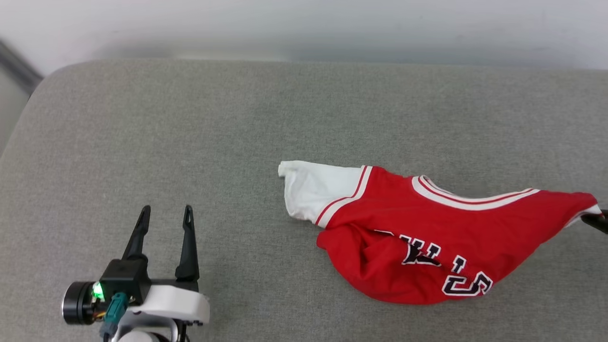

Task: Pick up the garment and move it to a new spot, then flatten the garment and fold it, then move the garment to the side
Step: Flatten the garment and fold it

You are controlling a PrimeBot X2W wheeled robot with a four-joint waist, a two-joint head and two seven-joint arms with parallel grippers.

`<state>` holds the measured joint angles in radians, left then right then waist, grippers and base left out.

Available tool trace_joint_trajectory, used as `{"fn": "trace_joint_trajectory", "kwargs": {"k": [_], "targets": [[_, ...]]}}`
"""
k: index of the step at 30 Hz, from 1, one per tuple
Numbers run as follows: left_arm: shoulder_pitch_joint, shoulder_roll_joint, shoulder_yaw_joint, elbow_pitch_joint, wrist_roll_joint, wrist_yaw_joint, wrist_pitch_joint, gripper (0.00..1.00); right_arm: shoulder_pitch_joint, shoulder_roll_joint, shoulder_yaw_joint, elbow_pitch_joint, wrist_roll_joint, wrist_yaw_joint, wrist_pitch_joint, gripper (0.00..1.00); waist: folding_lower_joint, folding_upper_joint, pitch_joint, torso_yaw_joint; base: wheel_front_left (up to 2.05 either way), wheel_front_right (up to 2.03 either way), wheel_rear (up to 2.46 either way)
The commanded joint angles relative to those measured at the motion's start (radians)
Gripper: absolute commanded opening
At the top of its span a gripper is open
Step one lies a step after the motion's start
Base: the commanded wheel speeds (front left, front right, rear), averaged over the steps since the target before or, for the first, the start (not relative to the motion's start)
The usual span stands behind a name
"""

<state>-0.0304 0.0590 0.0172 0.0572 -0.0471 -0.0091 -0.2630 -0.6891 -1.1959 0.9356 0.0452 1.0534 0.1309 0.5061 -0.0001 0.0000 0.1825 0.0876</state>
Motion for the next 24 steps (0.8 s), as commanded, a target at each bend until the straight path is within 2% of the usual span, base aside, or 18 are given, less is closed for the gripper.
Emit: {"fn": "trace_joint_trajectory", "kwargs": {"k": [1, 7, 15, 20, 21, 22, 23, 24], "targets": [[-0.028, -0.002, -0.004, 0.0, -0.002, -0.008, -0.002, 1.0, -0.017, 0.05, -0.018, 0.037, -0.021, 0.0, 0.032, 0.0, 0.0001, 0.0, 0.022, 0.014, 0.0, 0.0, 0.0], [-0.071, -0.004, -0.022, -0.002, -0.004, -0.017, -0.002, 1.0, -0.164, 0.261, -0.055, 0.224, -0.153, 0.0, 0.137, 0.0, 0.0001, 0.0, 0.088, 0.054, 0.0, 0.0, 0.0], [-0.119, -0.007, -0.03, -0.001, -0.012, -0.021, -0.002, 1.0, -0.379, 0.546, -0.044, 0.52, -0.355, 0.0, 0.133, 0.0, 0.0001, 0.0, 0.17, 0.104, 0.0, 0.0, 0.0], [-0.127, -0.008, -0.035, -0.002, -0.021, -0.01, -0.002, 1.0, -0.399, 0.635, 0.005, 0.639, -0.394, 0.0, 0.069, 0.0, 0.0001, 0.0, 0.187, 0.117, 0.0, 0.0, 0.0], [-0.127, -0.009, -0.035, -0.001, -0.021, -0.009, -0.002, 1.0, -0.397, 0.645, 0.011, 0.653, -0.385, 0.0, 0.046, 0.09, 0.0001, 0.0, 0.186, 0.117, 0.0, 0.0, 0.0], [-0.125, -0.009, -0.034, 0.001, -0.022, -0.007, -0.002, 1.0, -0.392, 0.655, 0.019, 0.664, -0.376, 0.0, 0.024, 0.45, 0.0001, 0.0, 0.182, 0.114, 0.0, 0.0, 0.0], [-0.119, -0.008, -0.029, 0.002, -0.022, -0.005, -0.002, 1.0, -0.391, 0.661, 0.025, 0.67, -0.369, 0.0, 0.001, 1.0, 0.0001, 0.0, 0.176, 0.108, 0.0, 0.0, 0.0], [-0.112, -0.008, -0.025, 0.004, -0.021, -0.003, -0.002, 1.0, -0.392, 0.659, 0.032, 0.676, -0.363, 0.0, -0.025, 1.0, 0.0001, 0.0, 0.169, 0.101, 0.0, 0.0, 0.0]]}}
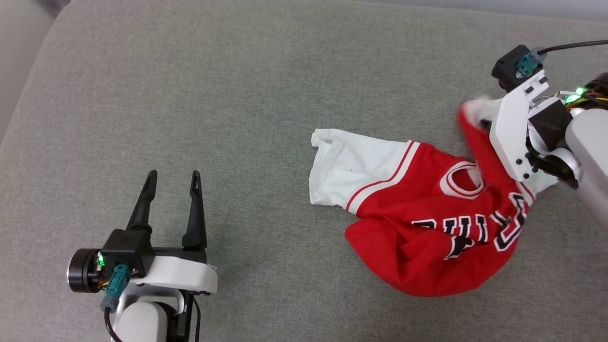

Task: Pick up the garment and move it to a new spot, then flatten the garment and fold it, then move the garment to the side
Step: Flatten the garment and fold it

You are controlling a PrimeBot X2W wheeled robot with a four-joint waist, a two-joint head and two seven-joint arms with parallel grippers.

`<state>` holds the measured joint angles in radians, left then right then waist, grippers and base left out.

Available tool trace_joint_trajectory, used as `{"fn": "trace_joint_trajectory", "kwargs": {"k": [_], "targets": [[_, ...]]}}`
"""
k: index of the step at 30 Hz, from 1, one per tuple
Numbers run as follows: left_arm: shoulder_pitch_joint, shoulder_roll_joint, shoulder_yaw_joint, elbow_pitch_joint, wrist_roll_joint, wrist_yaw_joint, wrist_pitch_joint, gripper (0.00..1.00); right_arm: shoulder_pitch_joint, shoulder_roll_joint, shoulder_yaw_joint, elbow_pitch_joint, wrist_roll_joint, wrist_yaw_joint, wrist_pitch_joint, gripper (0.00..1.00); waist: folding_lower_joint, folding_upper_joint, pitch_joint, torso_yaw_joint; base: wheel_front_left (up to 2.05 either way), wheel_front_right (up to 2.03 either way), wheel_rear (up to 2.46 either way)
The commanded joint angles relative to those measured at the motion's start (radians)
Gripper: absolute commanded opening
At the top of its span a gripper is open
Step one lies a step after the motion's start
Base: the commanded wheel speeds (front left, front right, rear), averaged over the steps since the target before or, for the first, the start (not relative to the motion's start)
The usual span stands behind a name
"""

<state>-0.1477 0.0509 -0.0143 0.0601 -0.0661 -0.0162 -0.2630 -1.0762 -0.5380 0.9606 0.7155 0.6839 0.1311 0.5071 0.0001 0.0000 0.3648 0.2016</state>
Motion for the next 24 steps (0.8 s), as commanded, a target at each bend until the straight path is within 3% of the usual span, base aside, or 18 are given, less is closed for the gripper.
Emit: {"fn": "trace_joint_trajectory", "kwargs": {"k": [1, 7, 11, 16, 19, 24], "targets": [[0.009, 0.0, 0.008, 0.003, 0.0, 0.003, -0.002, 1.0, -0.007, -0.007, 0.016, 0.008, 0.012, -0.001, -0.051, 1.0, -0.0001, 0.0, -0.022, -0.018, 0.0, 0.0, 0.0], [0.024, 0.0, 0.023, 0.005, 0.016, -0.006, -0.002, 1.0, 0.0, -0.086, 0.036, -0.043, 0.024, -0.001, -0.28, 1.0, -0.0001, 0.0, -0.089, -0.056, 0.0, 0.0, 0.0], [0.042, 0.001, 0.038, 0.002, 0.027, -0.009, -0.002, 1.0, 0.045, -0.121, -0.049, -0.059, 0.012, 0.0, -0.503, 1.0, -0.0001, 0.0, -0.135, -0.081, 0.0, 0.0, 0.0], [0.063, 0.014, 0.059, -0.004, 0.038, -0.009, -0.002, 1.0, 0.154, -0.105, -0.241, -0.061, -0.039, -0.001, -0.727, 1.0, -0.0001, 0.0, -0.192, -0.108, 0.0, 0.0, 0.0], [0.061, 0.026, 0.066, -0.007, 0.041, -0.014, -0.002, 1.0, 0.219, -0.078, -0.33, -0.076, -0.085, 0.0, -0.757, 1.0, -0.0001, 0.0, -0.213, -0.118, 0.0, 0.0, 0.0], [0.016, 0.062, 0.08, -0.002, 0.041, -0.035, -0.002, 1.0, 0.425, 0.023, -0.616, -0.216, -0.242, 0.0, -0.772, 1.0, -0.0001, 0.0, -0.249, -0.149, 0.0, 0.0, 0.0]]}}
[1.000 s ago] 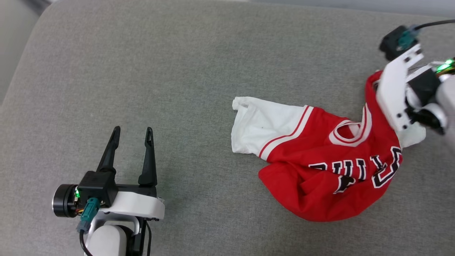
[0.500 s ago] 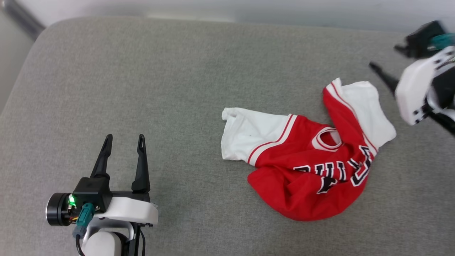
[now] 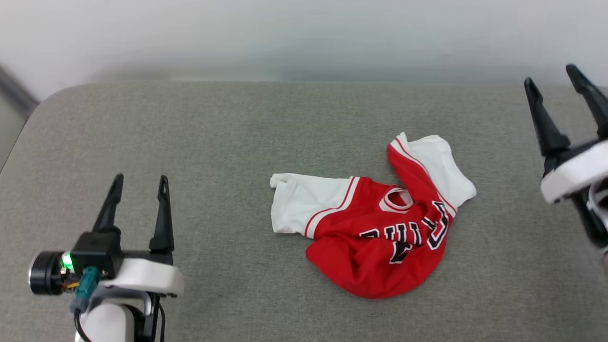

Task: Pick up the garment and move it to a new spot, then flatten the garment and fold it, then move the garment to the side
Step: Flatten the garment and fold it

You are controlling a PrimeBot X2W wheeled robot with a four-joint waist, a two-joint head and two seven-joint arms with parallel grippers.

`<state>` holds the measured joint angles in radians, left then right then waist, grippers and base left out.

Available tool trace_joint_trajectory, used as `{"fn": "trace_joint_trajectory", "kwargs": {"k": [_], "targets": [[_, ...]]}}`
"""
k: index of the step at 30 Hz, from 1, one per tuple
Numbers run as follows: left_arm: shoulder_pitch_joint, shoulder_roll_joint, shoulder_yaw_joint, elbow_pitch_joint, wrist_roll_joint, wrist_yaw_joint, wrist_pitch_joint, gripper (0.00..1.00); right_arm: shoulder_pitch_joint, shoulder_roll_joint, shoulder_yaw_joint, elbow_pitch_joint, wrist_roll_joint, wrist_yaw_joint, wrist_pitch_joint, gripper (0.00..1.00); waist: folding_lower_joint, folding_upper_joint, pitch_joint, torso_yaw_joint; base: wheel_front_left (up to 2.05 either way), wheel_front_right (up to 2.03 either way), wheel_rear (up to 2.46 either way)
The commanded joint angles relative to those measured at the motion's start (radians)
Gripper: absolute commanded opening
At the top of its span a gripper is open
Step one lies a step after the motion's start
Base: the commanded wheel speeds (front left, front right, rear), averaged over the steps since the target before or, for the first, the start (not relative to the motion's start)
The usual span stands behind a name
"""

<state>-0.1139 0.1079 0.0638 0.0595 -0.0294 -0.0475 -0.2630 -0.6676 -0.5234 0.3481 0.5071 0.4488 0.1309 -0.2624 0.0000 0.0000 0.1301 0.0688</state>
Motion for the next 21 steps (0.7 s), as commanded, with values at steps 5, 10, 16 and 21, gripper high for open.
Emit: {"fn": "trace_joint_trajectory", "kwargs": {"k": [5, 10, 16, 21], "targets": [[-0.118, 0.055, -0.003, 0.054, -0.011, -0.036, -0.002, 1.0, 0.269, 0.15, -0.255, -0.243, -0.169, 0.0, -0.002, 1.0, 0.0, 0.0, -0.022, -0.039, 0.0, 0.0, 0.0], [-0.288, 0.124, -0.054, 0.148, -0.034, -0.068, 0.061, 1.0, 0.462, 0.275, -0.376, -0.437, -0.269, 0.0, -0.002, 1.0, 0.0, 0.0, -0.016, -0.066, 0.0, 0.0, 0.0], [-0.502, 0.216, -0.261, 0.238, -0.145, -0.081, 0.317, 1.0, 0.599, 0.367, -0.418, -0.585, -0.331, 0.0, 0.021, 1.0, 0.0, 0.0, 0.002, -0.096, 0.0, 0.0, 0.0], [-0.684, 0.321, -0.535, 0.291, -0.368, -0.081, 0.592, 1.0, 0.644, 0.399, -0.418, -0.639, -0.353, 0.0, 0.025, 1.0, 0.0, 0.0, 0.029, -0.124, 0.0, 0.0, 0.0]]}}
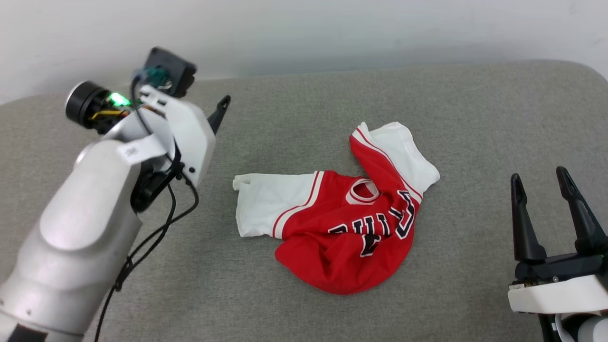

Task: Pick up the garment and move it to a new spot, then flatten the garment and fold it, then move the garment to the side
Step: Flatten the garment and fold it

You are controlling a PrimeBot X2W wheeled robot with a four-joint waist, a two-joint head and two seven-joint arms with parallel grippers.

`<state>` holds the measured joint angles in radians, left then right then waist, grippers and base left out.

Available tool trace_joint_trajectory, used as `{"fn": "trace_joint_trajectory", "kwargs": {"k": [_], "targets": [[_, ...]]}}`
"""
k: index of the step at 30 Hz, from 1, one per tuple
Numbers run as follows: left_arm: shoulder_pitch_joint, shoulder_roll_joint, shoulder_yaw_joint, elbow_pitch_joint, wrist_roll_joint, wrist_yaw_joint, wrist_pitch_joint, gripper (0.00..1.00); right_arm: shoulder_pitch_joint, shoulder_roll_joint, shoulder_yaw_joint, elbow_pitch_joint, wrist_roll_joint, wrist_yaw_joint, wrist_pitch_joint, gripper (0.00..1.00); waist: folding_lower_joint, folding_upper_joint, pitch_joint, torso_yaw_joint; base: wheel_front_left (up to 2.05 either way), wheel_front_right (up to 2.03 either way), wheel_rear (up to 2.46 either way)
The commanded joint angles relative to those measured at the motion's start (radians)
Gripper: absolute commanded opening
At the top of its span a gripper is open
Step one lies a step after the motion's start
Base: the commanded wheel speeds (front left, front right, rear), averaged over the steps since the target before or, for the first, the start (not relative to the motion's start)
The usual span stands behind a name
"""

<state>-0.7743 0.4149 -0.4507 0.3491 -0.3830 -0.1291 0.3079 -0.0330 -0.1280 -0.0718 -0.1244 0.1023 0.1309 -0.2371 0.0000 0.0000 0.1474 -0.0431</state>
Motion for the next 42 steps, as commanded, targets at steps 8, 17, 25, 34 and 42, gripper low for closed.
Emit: {"fn": "trace_joint_trajectory", "kwargs": {"k": [8, 17, 25, 34, 42], "targets": [[-0.254, 0.11, -0.365, 0.061, -0.338, 0.001, 0.37, 1.0, -0.024, 0.023, 0.032, -0.033, -0.019, 0.0, -0.01, 1.0, 0.0, 0.0, 0.089, -0.072, 0.0, 0.0, 0.0], [-0.347, 0.161, -0.591, 0.192, -0.488, 0.0, 0.538, 1.0, -0.079, 0.029, 0.06, -0.018, -0.026, 0.0, -0.022, 1.0, 0.0, 0.0, 0.169, -0.138, 0.0, 0.0, 0.0], [-0.311, 0.18, -0.781, 0.225, -0.564, 0.0, 0.572, 1.0, -0.098, 0.029, 0.062, -0.002, -0.032, 0.0, -0.028, 1.0, 0.0, 0.0, 0.198, -0.153, 0.0, 0.0, 0.0], [-0.351, 0.208, -0.822, 0.197, -0.593, 0.002, 0.446, 0.0, -0.084, 0.013, 0.05, 0.017, -0.035, 0.0, -0.028, 1.0, 0.0, 0.0, 0.157, -0.094, 0.0, 0.0, 0.0], [-0.332, 0.307, -0.828, 0.192, -0.632, 0.001, 0.374, 0.0, -0.042, 0.011, 0.039, 0.037, -0.026, 0.0, -0.028, 1.0, 0.0, 0.0, 0.092, -0.031, 0.0, 0.0, 0.0]]}}
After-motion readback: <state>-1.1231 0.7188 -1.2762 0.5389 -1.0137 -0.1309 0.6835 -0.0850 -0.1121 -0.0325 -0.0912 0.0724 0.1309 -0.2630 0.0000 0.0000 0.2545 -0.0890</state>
